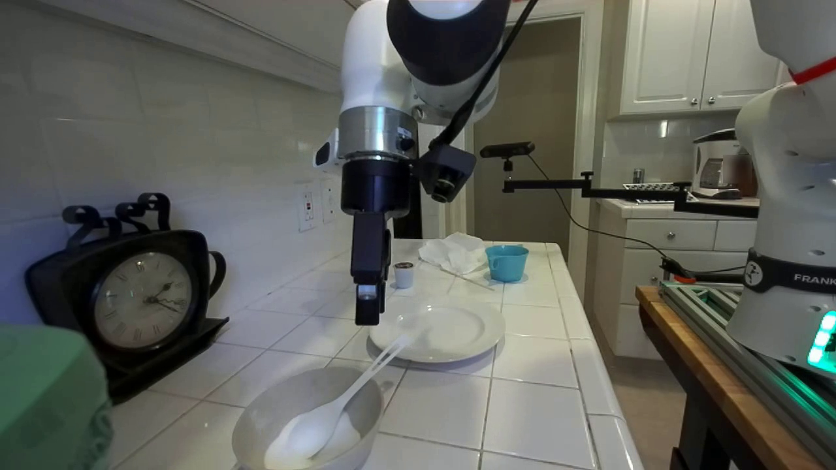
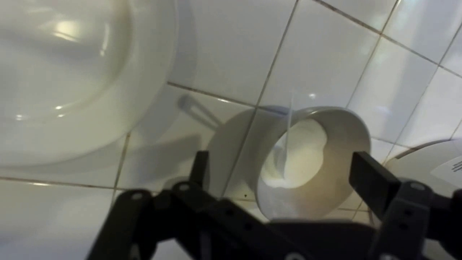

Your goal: Use the white spoon to stir the contents in the grey bowl.

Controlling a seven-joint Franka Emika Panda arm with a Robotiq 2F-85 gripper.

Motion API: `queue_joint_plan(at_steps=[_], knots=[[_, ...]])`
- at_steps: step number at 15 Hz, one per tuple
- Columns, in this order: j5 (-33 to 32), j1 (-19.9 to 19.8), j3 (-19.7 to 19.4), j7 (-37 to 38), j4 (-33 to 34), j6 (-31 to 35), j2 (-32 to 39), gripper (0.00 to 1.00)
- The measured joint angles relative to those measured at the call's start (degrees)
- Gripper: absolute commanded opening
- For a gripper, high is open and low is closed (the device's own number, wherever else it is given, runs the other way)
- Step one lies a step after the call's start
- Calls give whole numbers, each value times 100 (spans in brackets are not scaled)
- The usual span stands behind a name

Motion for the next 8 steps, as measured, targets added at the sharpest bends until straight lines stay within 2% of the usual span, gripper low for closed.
queue_joint_plan(at_steps=[4, 8], knots=[[2, -23, -13, 45, -495, 971, -369, 100], [-44, -52, -100, 264, -1096, 1008, -1254, 100]])
